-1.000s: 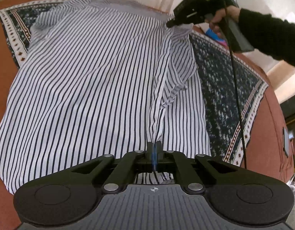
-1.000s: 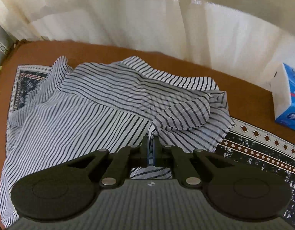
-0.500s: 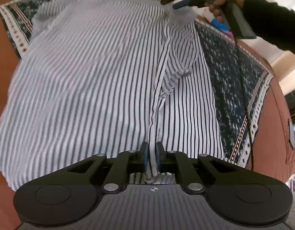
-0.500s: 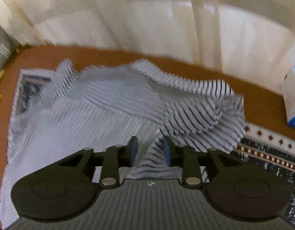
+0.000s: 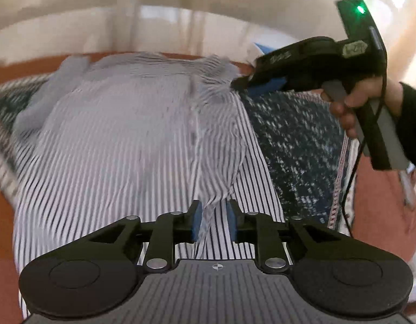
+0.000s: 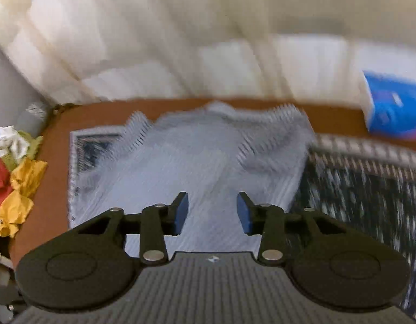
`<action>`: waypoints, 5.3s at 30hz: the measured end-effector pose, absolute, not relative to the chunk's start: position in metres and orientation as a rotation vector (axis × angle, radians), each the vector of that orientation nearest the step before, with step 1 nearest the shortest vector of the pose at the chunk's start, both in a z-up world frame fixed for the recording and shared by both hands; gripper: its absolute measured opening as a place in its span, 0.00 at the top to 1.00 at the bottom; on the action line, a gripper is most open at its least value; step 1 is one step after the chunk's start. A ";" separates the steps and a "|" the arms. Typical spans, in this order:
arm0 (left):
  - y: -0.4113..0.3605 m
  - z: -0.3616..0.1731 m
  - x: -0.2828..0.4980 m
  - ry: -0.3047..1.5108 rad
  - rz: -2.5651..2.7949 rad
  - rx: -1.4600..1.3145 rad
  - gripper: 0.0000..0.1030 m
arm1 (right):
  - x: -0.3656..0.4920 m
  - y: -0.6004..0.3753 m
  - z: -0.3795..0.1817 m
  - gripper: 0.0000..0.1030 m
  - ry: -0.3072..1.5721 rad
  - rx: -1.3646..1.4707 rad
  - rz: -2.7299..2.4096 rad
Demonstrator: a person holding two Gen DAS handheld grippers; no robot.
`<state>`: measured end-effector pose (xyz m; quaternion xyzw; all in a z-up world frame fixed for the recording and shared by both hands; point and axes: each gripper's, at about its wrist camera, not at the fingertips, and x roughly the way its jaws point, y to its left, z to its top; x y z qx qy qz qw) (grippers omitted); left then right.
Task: Fold clothes
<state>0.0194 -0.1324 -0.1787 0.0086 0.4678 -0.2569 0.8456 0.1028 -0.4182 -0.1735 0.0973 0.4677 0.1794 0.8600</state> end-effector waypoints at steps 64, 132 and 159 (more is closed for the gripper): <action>-0.121 -0.223 0.051 1.064 -0.458 -0.090 0.65 | 0.214 -0.312 -0.208 0.63 0.788 -0.123 0.540; -0.086 -0.217 -0.099 1.168 -0.243 -0.167 0.71 | -0.201 -0.385 -0.212 0.91 1.097 -0.144 0.856; 0.076 -0.218 -0.038 1.108 -0.075 -0.214 0.39 | 0.091 -0.226 -0.091 0.42 0.814 -0.063 0.665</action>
